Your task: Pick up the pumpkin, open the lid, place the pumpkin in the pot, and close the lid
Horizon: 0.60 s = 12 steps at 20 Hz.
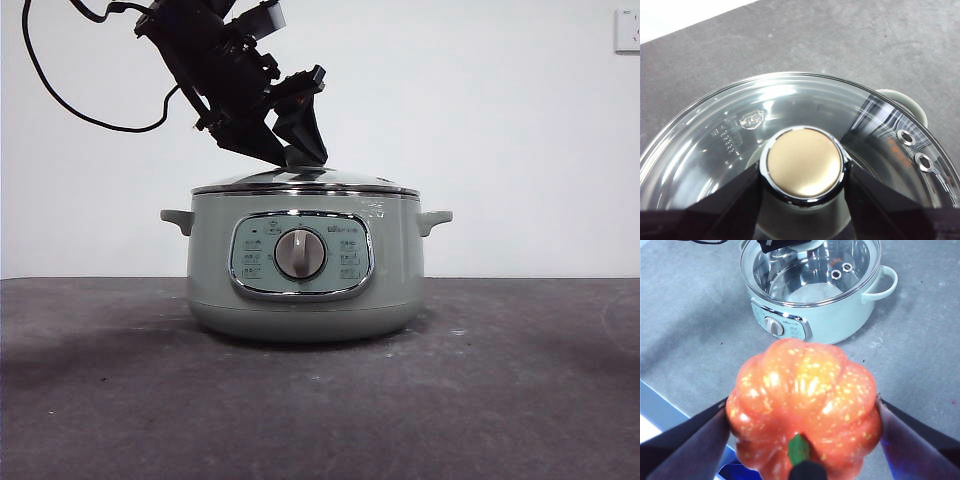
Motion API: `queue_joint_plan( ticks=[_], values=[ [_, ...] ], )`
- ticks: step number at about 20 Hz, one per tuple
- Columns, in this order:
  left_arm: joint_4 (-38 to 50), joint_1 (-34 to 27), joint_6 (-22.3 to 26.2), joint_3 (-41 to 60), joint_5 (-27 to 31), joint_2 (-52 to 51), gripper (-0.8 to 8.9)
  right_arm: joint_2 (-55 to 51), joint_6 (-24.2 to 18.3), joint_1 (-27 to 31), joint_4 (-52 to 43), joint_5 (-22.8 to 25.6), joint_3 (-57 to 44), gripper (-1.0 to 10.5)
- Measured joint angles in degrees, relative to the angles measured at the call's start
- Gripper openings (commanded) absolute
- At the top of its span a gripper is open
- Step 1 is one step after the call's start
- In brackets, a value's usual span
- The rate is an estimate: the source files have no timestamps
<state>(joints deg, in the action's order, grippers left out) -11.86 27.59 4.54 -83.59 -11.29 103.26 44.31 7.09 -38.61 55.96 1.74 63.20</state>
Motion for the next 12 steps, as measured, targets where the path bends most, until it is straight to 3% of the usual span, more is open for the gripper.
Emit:
queue_joint_plan(
  ticks=[9, 12],
  values=[
    [-1.49, -0.48, -0.07, 0.02, -0.04, -5.29, -0.12, 1.77, 0.0, 0.0, -0.52, 0.0, 0.0, -0.1],
    [-5.7, -1.27, -0.04, -1.6, 0.09, -8.26, -0.12, 3.85, 0.0, 0.0, -3.87, 0.0, 0.0, -0.1]
  ],
)
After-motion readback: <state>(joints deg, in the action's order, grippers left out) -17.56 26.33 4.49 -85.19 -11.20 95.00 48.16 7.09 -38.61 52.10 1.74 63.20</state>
